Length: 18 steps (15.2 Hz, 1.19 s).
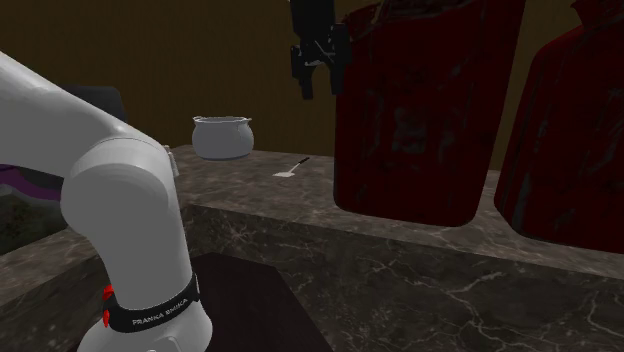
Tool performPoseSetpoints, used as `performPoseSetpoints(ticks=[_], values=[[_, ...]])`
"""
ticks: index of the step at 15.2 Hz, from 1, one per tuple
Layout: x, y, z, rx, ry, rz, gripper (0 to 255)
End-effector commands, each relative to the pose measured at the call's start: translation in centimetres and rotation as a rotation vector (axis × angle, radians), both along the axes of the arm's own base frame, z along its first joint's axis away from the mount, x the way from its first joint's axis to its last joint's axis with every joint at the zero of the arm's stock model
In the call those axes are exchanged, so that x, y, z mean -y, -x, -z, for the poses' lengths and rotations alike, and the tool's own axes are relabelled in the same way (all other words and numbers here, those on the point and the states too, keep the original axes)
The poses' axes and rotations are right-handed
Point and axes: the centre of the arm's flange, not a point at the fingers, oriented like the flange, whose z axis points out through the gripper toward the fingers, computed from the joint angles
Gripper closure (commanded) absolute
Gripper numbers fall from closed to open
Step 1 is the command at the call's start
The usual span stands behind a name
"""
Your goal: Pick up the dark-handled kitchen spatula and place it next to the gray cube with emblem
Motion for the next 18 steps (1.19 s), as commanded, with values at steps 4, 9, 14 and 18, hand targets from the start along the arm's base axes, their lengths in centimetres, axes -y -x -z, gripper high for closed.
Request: performPoseSetpoints(ticks=[4,9,14,18], values=[[-2.5,-2.2,1.8,-0.003,-0.009,-0.05,0],[-7.0,-5.5,4.9,-0.009,-0.023,-0.134,0],[-11.8,-8.4,7.9,-0.014,-0.038,-0.218,0],[-15.8,-10.4,10.2,-0.019,-0.05,-0.285,0]])
